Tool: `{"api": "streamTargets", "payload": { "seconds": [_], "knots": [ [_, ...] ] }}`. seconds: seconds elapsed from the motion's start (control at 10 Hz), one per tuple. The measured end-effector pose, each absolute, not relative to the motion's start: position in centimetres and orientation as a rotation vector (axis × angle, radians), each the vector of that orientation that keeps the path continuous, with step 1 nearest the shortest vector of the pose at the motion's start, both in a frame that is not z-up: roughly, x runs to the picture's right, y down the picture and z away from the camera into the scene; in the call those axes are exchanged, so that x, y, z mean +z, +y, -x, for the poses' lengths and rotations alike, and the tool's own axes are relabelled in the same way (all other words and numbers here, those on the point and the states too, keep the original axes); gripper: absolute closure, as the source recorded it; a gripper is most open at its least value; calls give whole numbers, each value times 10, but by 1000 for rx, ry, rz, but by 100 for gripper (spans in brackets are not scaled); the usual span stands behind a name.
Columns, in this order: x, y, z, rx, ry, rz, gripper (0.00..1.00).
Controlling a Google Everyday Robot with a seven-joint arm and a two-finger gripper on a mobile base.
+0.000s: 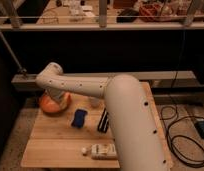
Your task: Place the pepper in the ceramic bowl
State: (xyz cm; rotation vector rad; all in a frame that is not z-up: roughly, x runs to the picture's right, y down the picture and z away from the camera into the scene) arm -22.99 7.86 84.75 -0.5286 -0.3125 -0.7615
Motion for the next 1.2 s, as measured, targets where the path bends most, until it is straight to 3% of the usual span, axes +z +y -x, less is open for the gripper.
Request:
{"api": "streamTargets", "payload": {
  "seconds": [0.3,0.5,1.2],
  "knots": [
    [848,79,232,-758,-308,530,61],
    [847,80,234,-757,-305,529,50],
    [847,79,240,-753,-285,526,49]
  ]
}}
